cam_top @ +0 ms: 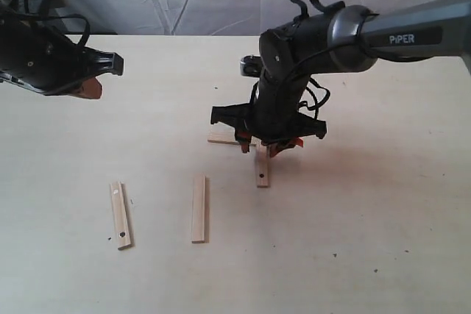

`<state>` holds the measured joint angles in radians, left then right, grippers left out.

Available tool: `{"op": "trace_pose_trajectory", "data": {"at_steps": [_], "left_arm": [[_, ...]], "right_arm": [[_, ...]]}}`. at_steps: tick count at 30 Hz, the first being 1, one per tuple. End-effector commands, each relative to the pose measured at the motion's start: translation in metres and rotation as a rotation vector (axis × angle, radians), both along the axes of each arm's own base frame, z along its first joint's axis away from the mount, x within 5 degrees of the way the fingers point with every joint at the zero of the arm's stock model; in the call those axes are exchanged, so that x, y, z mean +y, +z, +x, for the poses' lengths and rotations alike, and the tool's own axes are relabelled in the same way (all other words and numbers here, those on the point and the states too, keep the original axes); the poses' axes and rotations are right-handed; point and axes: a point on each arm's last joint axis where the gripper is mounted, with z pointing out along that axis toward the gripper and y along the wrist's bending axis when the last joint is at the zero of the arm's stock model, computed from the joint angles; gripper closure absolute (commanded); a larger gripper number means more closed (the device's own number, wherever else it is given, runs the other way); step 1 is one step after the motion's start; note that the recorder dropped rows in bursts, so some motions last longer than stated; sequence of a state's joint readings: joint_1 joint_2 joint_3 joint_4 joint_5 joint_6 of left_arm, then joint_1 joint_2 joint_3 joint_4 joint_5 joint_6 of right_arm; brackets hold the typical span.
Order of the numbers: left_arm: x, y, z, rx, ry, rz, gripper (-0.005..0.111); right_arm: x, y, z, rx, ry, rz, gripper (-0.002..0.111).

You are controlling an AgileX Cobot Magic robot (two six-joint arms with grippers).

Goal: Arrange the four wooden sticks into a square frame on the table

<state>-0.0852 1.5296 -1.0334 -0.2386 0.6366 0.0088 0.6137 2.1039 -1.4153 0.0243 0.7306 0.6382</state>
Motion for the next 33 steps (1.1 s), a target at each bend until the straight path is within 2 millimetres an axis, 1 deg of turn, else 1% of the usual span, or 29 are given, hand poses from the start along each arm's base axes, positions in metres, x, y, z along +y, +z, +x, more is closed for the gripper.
{"op": "trace_pose_trajectory", "data": {"at_steps": [1,3,5,6,9,12,13,14,15,16,17,18,20,21,22,25,30,31,33], "left_arm": [[-0.021,-0.01,-0.007,0.001,-0.09,0.011,0.107],[-0.037,-0.019,-0.017,0.031,-0.157,0.023,0.107],[-0.052,-0.025,-0.025,0.04,-0.217,0.035,0.107],[-0.065,-0.033,-0.034,0.059,-0.242,0.044,0.107],[-0.08,-0.041,-0.045,0.077,-0.205,0.048,0.107],[-0.097,-0.046,-0.055,0.079,-0.154,0.036,0.107],[-0.11,-0.045,-0.059,0.051,-0.146,0.032,0.107],[-0.117,-0.045,-0.061,0.033,-0.138,0.025,0.107],[-0.128,-0.051,-0.064,0.02,-0.113,0.029,0.107],[-0.132,-0.056,-0.064,0.026,-0.107,0.042,0.107],[-0.139,-0.068,-0.067,0.052,-0.085,0.066,0.107],[-0.142,-0.075,-0.067,0.068,-0.081,0.076,0.107],[-0.149,-0.097,-0.064,0.112,-0.08,0.079,0.107],[-0.149,-0.101,-0.063,0.119,-0.081,0.081,0.106],[-0.15,-0.106,-0.063,0.13,-0.082,0.088,0.102],[-0.151,-0.109,-0.063,0.145,-0.065,0.077,0.091],[-0.155,-0.107,-0.061,0.111,-0.077,0.035,0.068],[-0.155,-0.106,-0.06,0.106,-0.076,0.023,0.065],[-0.157,-0.107,-0.06,0.102,-0.073,0.009,0.063]], "right_arm": [[-0.026,0.027,0.015,0.06,-0.074,0.179,0.072],[-0.039,0.036,0.016,0.067,-0.041,0.179,0.075],[-0.049,0.047,0.017,0.053,-0.03,0.149,0.076],[-0.06,0.06,0.017,0.036,-0.029,0.137,0.076],[-0.081,0.081,0.019,0.008,-0.044,0.152,0.076],[-0.103,0.1,0.02,-0.024,-0.044,0.151,0.076],[-0.113,0.109,0.018,-0.039,-0.035,0.142,0.076],[-0.117,0.114,0.017,-0.046,-0.025,0.133,0.076],[-0.12,0.117,0.014,-0.039,-0.01,0.107,0.076],[-0.121,0.117,0.013,-0.035,-0.005,0.098,0.076],[-0.119,0.118,0.011,-0.027,0.003,0.096,0.076],[-0.117,0.118,0.01,-0.023,0.013,0.102,0.076],[-0.105,0.118,0.006,-0.028,0.075,0.096,0.076],[-0.102,0.118,0.005,-0.033,0.086,0.093,0.076],[-0.098,0.118,0.004,-0.044,0.098,0.095,0.076],[-0.095,0.119,0.004,-0.058,0.106,0.095,0.076],[-0.096,0.119,0.005,-0.062,0.112,0.084,0.076],[-0.096,0.119,0.005,-0.063,0.113,0.081,0.076],[-0.096,0.118,0.005,-0.062,0.115,0.077,0.076]]}}
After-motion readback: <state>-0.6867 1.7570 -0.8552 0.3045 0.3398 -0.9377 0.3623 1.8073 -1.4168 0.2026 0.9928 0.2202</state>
